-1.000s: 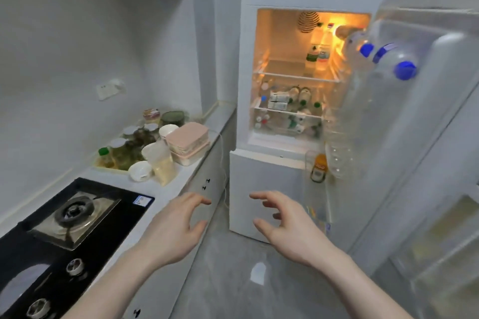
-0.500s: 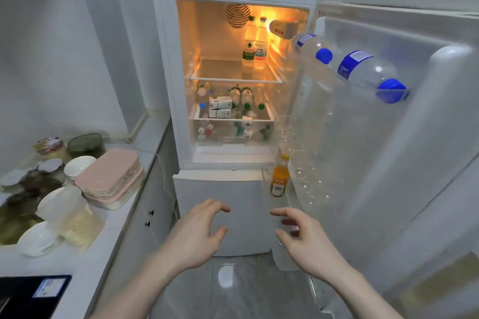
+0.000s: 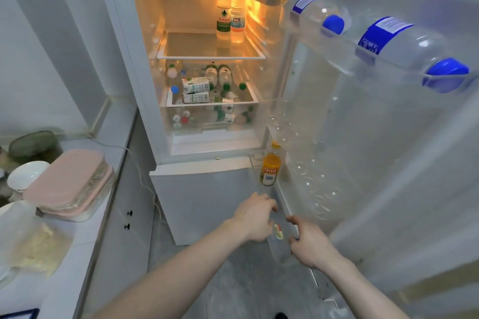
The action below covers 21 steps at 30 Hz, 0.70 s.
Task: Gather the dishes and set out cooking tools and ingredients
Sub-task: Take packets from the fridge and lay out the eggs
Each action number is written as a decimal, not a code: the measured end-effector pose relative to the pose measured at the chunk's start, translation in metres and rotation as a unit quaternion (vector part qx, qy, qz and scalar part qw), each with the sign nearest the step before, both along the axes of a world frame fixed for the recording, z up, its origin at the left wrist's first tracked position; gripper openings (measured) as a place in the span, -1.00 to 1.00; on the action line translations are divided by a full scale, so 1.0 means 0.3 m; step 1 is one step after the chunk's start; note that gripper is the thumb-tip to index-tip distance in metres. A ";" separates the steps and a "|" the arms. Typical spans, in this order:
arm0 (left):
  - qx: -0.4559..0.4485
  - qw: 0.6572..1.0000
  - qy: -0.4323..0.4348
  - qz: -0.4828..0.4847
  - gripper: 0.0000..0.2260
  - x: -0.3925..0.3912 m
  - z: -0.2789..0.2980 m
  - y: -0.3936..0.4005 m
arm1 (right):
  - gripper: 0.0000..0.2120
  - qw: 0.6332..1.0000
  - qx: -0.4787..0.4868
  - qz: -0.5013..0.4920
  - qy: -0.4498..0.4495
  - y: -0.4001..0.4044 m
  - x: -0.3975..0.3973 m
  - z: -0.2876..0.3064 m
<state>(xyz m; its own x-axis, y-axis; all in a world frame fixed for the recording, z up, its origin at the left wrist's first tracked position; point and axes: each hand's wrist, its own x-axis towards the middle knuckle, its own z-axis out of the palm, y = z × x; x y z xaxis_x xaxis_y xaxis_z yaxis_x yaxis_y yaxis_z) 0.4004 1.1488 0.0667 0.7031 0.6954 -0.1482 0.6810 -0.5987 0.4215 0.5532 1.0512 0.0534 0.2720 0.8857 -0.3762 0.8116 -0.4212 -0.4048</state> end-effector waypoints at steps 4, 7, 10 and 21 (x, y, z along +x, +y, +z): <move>0.031 0.995 0.088 -0.043 -0.61 0.099 -0.050 0.035 | -0.45 0.998 -0.066 0.006 -0.013 0.054 0.000 -0.043; 0.053 0.982 0.172 -0.064 -0.64 0.172 -0.105 0.067 | -0.58 0.991 -0.118 0.008 -0.058 0.096 -0.010 -0.062; 0.061 0.963 0.250 -0.075 -0.82 0.225 -0.133 0.087 | -0.62 0.981 -0.163 0.019 -0.099 0.122 -0.004 -0.084; 0.049 0.937 0.336 -0.082 -0.44 0.356 -0.198 0.124 | -0.55 0.959 -0.224 0.064 -0.161 0.154 0.031 -0.141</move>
